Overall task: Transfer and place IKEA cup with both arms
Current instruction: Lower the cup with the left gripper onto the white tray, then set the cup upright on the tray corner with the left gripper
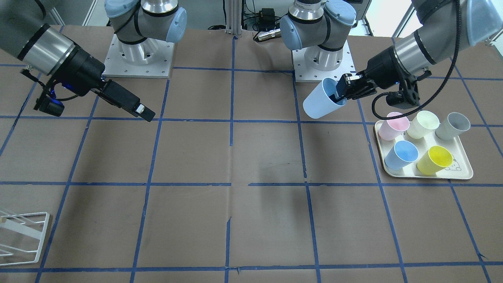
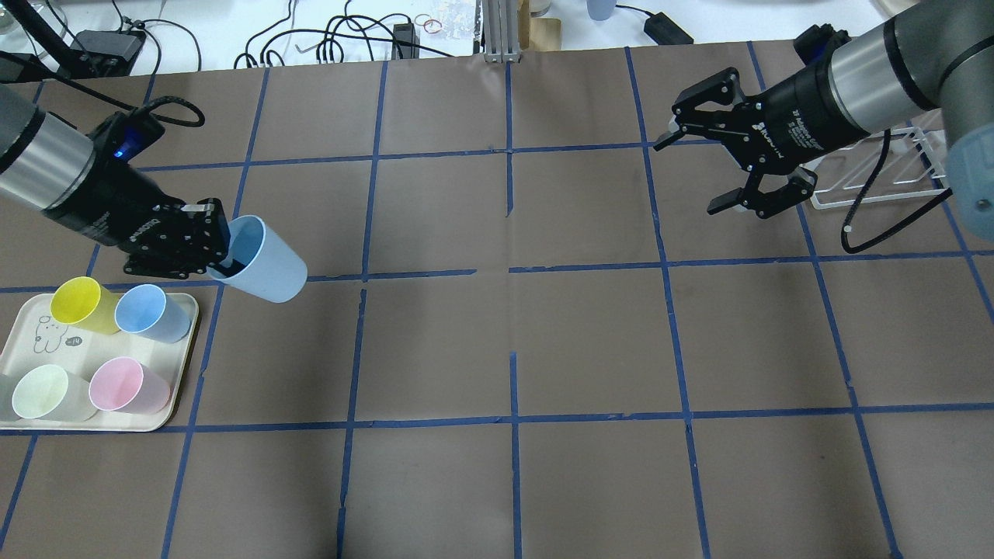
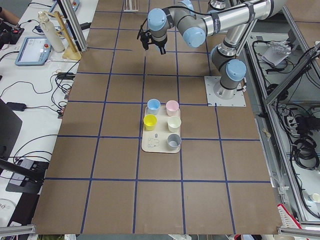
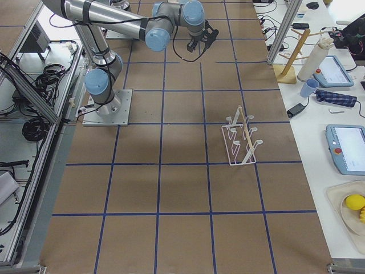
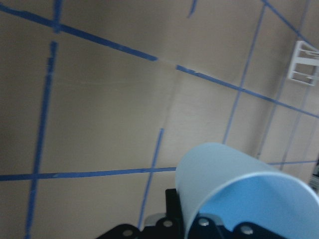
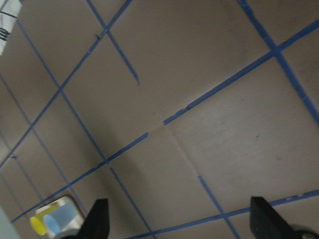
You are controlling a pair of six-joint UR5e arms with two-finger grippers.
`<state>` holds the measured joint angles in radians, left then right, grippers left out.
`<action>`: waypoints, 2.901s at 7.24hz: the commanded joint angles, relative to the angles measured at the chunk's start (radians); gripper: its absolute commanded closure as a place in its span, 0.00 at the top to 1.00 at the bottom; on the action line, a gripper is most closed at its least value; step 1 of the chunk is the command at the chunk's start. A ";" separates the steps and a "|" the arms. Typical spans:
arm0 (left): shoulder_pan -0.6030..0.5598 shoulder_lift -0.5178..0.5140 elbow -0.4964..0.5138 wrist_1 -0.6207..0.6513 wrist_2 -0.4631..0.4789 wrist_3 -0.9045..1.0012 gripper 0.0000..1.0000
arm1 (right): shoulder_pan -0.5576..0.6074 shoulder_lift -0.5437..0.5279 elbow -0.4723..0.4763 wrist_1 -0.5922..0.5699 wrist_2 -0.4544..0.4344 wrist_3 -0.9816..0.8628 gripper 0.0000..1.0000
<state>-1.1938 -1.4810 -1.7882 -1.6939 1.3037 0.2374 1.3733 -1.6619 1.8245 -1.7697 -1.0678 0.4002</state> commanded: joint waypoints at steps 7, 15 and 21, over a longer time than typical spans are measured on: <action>0.492 -0.399 0.332 0.164 0.276 0.822 0.00 | 0.165 -0.056 -0.019 0.064 -0.465 -0.222 1.00; 0.543 -0.656 0.352 0.362 0.276 0.971 0.00 | 0.165 -0.088 -0.031 0.076 -0.497 -0.253 1.00; 0.543 -0.696 0.355 0.388 0.273 0.973 0.00 | 0.164 -0.091 -0.031 0.090 -0.498 -0.253 1.00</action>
<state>-0.6504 -2.1698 -1.4331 -1.3109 1.5782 1.2101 1.5372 -1.7511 1.7931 -1.6807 -1.5662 0.1471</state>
